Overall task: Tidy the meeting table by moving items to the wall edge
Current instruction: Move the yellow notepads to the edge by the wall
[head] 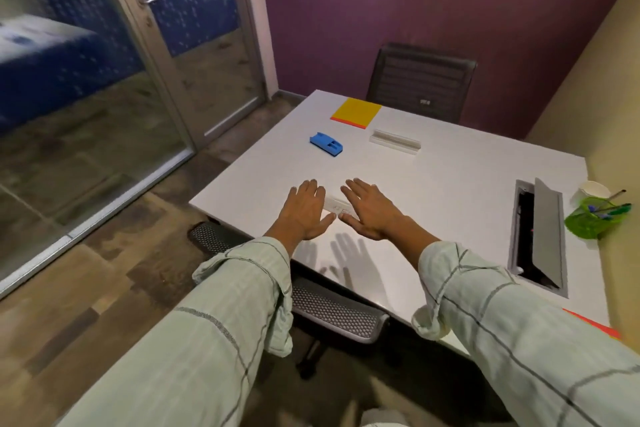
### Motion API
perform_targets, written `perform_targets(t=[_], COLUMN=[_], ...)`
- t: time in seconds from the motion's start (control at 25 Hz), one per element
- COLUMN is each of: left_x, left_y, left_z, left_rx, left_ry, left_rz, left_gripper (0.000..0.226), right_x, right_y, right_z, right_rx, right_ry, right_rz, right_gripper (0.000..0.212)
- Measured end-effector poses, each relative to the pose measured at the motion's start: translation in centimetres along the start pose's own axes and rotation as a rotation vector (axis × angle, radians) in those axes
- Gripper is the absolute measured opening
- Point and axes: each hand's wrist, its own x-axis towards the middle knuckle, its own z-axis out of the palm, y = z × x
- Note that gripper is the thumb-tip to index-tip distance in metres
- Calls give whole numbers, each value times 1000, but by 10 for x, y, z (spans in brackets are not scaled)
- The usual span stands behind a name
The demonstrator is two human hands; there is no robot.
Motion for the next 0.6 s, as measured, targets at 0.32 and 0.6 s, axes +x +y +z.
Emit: perform_targets(t=[0.32,0.6], left_x=[-42,-44], left_y=[-127,-248], left_z=[-8,14], left_rx=[-91,-233], left_ry=[33,79], left_rz=[-313,-428], left_gripper=[69,67], right_x=[103,192], right_y=[-105,-183], right_z=[-3,11], right_rx=[-8,15], right_ry=[-46,-91], right_rz=[-201,-181], right_gripper=[73,73])
